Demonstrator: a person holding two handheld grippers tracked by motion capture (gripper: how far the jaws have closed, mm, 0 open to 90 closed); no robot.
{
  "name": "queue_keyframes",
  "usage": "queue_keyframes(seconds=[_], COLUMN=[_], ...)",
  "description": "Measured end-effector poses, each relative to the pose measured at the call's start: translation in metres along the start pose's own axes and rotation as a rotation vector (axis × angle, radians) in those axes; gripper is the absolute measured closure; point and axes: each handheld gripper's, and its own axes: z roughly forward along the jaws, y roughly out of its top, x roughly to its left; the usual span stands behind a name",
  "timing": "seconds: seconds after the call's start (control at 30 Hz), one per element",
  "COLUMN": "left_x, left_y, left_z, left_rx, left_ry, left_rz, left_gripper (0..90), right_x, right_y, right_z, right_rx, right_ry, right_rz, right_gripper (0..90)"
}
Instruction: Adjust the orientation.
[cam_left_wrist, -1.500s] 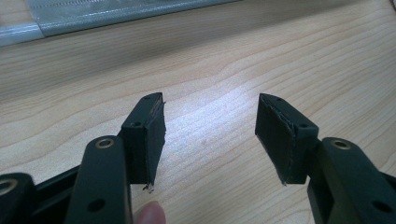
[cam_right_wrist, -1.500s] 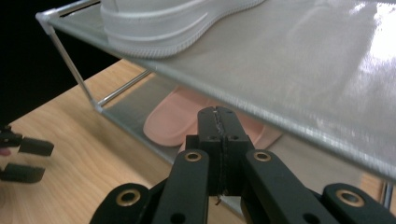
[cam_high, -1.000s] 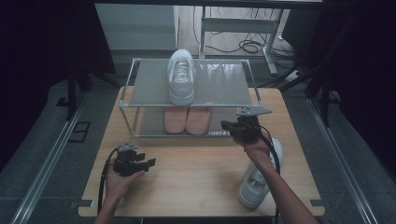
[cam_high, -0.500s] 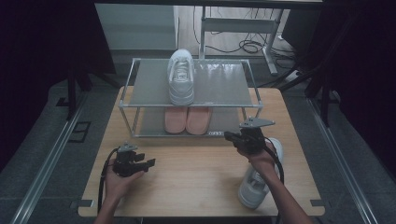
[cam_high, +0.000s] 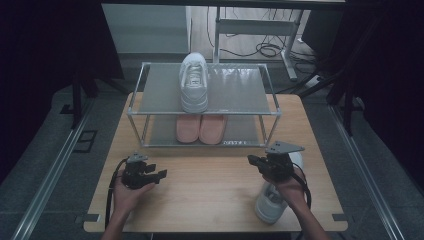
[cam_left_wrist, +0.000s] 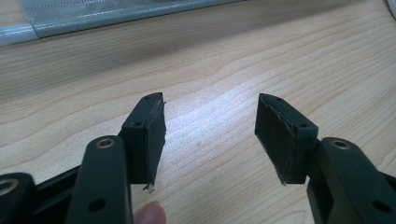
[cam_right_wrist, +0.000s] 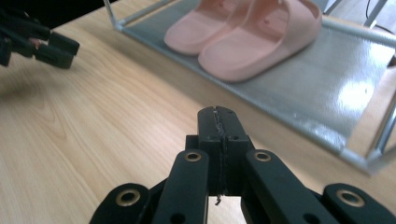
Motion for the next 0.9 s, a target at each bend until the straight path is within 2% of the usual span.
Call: queue_keyframes(seconds=[0.27, 0.47, 0.73, 0.9], left_x=[0.0, 0.0, 0.0, 0.001], left_y=[0.0, 0.0, 0.0, 0.0], left_z=[0.001, -0.001, 0.0, 0.0], left_rx=[0.008, 0.002, 0.003, 0.006], left_ry=[-0.004, -0.002, -0.002, -0.002], left_rz=[0.006, 0.003, 0.002, 0.002], left_gripper=[42.9, 42.9, 42.9, 42.9], right_x=[-0.003, -0.001, 0.0, 0.007], right_y=[-0.025, -0.034, -0.042, -0.044], right_z=[-0.01, -0.015, -0.023, -0.022], right_rx=[0.024, 0.052, 0.061, 0.083], right_ry=[-0.016, -0.032, -0.062, -0.069], right_rz=[0.027, 0.022, 0.03, 0.006], right_gripper=[90.0, 90.0, 90.0, 90.0])
